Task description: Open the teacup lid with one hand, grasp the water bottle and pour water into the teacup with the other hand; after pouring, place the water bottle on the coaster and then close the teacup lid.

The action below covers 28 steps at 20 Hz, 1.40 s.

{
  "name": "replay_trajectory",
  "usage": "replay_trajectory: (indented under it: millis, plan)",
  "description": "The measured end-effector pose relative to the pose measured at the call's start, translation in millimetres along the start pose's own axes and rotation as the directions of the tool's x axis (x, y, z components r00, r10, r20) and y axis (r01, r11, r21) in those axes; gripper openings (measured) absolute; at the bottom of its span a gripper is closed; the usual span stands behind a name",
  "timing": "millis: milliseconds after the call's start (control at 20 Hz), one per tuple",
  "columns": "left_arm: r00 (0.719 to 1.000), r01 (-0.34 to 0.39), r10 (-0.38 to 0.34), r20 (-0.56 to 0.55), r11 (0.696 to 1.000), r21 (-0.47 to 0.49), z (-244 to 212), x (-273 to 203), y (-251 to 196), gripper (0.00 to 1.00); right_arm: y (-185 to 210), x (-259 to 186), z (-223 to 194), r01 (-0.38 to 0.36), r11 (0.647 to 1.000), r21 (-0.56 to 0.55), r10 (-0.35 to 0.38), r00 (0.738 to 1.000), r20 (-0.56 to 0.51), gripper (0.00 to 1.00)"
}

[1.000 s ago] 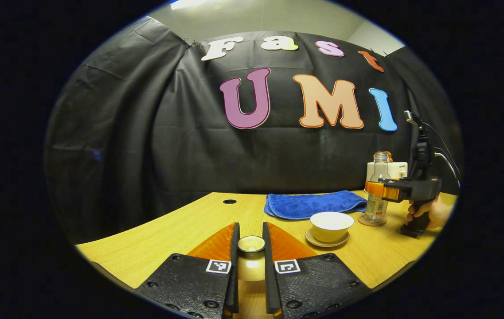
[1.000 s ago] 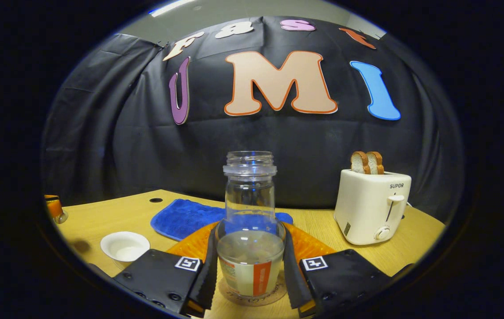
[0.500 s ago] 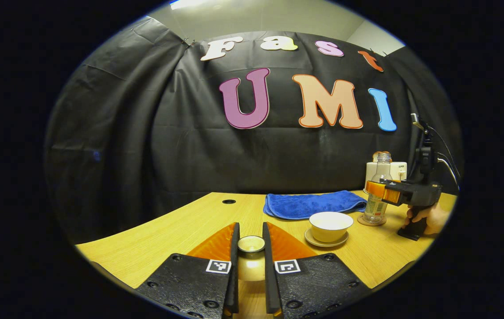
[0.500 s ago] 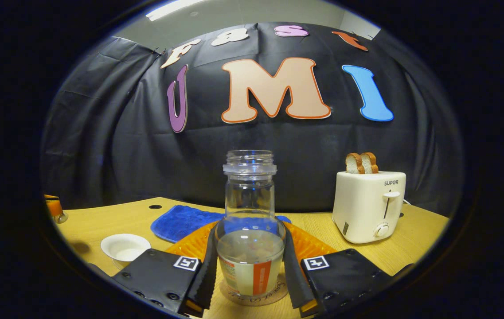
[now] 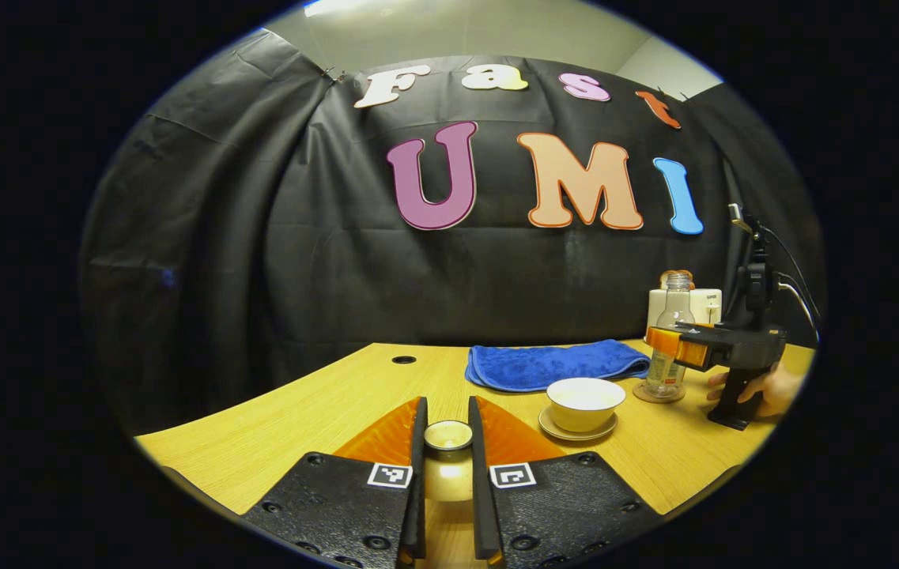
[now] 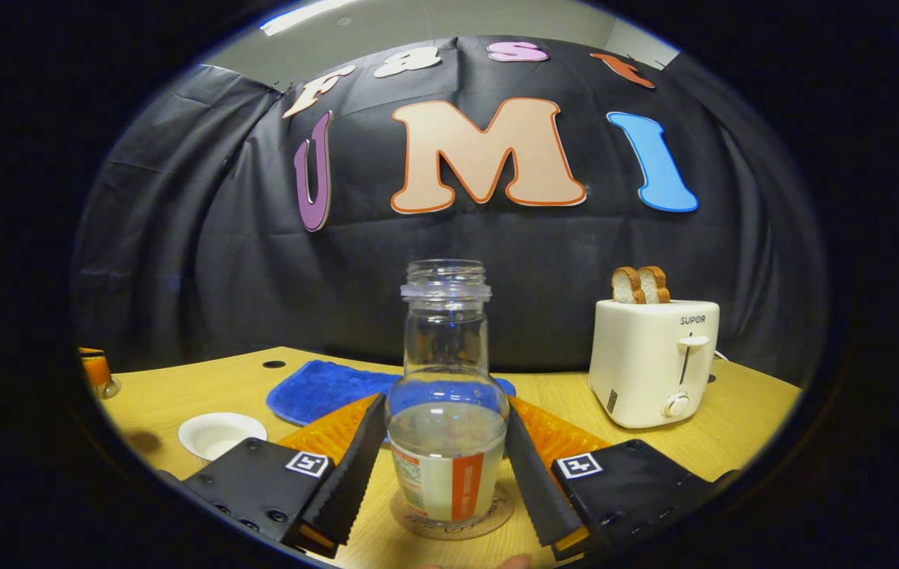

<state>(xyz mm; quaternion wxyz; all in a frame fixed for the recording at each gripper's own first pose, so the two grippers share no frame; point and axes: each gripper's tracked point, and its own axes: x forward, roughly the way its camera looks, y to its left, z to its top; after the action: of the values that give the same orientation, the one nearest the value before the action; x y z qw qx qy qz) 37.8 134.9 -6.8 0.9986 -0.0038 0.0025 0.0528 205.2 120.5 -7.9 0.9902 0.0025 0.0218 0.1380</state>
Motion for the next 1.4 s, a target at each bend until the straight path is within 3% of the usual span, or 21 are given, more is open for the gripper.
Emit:
replay_trajectory:
  millis: [50,150,300,350,400,650,700,850,950,1150,1200,1350,1400]
  plan:
    - [1.000,0.006,-0.006,0.000,1.000,0.000,0,0,-2,0.21,-3,-3,1,0.011,1.000,0.000,-0.011,1.000,0.000,0.87]
    - [1.000,0.014,-0.014,0.000,1.000,0.000,0,0,-4,0.21,-5,-10,1,0.027,1.000,-0.001,-0.027,1.000,0.002,0.96]
    - [0.999,0.034,-0.034,0.002,0.999,-0.002,1,3,-10,0.21,-4,-22,2,0.020,1.000,-0.001,-0.020,1.000,0.000,0.96]
    - [0.998,0.057,-0.057,0.003,0.998,-0.002,0,6,-17,0.21,-5,-29,2,0.022,1.000,-0.001,-0.022,1.000,0.001,0.92]
    - [0.996,0.089,-0.089,0.002,0.996,-0.002,0,9,-25,0.21,-6,-35,2,0.017,1.000,-0.002,-0.017,1.000,0.001,0.96]
    - [0.971,0.237,-0.237,0.007,0.971,0.001,1,32,-64,0.21,-20,-80,4,0.013,1.000,-0.001,-0.013,1.000,0.007,0.96]
    - [0.965,0.263,-0.263,0.008,0.965,0.002,1,36,-72,0.21,-24,-89,5,0.013,1.000,-0.001,-0.013,1.000,0.007,0.92]
    - [0.942,0.335,-0.335,0.012,0.942,0.003,1,52,-97,0.21,-36,-112,6,0.018,1.000,-0.002,-0.018,1.000,0.013,1.00]
    - [0.938,0.347,-0.347,0.008,0.938,0.006,1,62,-105,0.21,-44,-122,7,0.024,1.000,-0.002,-0.024,1.000,0.011,0.96]
    - [0.934,0.357,-0.357,0.004,0.934,0.006,0,79,-121,0.21,-53,-135,8,0.026,1.000,-0.002,-0.026,1.000,0.010,0.96]
    - [0.934,0.356,-0.356,0.003,0.934,0.004,0,82,-123,0.21,-55,-136,8,0.026,1.000,-0.003,-0.026,1.000,0.010,1.00]
    - [0.933,0.360,-0.360,-0.003,0.933,0.006,-1,89,-133,0.21,-61,-143,8,0.032,0.999,-0.003,-0.032,0.999,0.011,0.96]
    - [0.932,0.362,-0.362,-0.005,0.932,0.008,-1,91,-137,0.21,-63,-145,9,0.035,0.999,-0.003,-0.035,0.999,0.011,1.00]
